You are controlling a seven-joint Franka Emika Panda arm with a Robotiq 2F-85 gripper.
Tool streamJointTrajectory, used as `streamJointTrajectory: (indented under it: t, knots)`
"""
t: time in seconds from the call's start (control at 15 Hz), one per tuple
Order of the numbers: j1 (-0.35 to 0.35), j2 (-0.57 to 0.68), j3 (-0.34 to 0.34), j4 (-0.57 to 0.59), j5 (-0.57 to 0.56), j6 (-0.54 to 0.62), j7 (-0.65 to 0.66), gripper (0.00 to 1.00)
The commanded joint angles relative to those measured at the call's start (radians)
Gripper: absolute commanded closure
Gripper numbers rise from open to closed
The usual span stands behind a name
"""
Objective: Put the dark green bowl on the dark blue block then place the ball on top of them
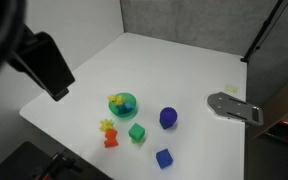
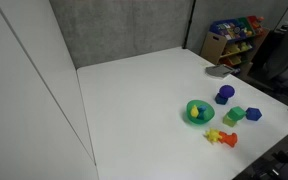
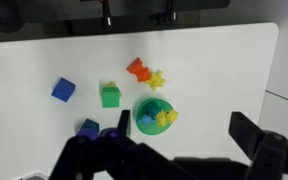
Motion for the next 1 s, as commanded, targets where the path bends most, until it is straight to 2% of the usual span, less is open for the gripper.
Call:
streamJointTrajectory:
  t: [0.0, 0.33, 0.93]
  knots:
    - [-0.023, 0.007, 0.016, 0.003, 0.013, -0.002, -0.015, 0.0]
    - [-0.01, 0.031, 0.028, 0.024, 0.022, 0.003, -0.005, 0.0]
    - [0.037, 0.247, 0.163, 0.119, 0.088, 0.139, 0.072, 0.0]
